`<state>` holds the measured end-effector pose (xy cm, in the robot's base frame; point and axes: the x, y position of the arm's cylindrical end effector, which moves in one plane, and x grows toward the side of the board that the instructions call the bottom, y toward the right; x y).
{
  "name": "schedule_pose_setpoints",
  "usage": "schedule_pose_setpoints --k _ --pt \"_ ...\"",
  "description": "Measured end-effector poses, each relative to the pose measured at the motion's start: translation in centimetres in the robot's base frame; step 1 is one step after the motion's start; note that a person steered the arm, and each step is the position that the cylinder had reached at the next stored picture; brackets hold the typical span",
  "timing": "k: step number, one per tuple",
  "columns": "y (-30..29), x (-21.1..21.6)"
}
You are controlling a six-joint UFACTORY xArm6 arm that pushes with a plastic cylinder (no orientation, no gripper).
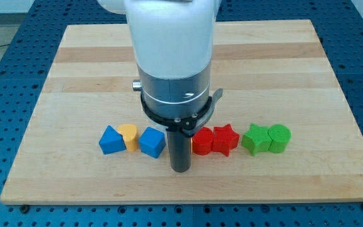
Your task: Slightly move the yellow heart into the blue cube
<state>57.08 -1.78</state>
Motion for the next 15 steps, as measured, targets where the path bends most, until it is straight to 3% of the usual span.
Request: schedule_pose_setpoints --k 6,9,12,15 --pt "-3.7 1.0" --pt "-3.8 -0.6" --pt "-2.1 1.0" --pt "-16.8 1.9"
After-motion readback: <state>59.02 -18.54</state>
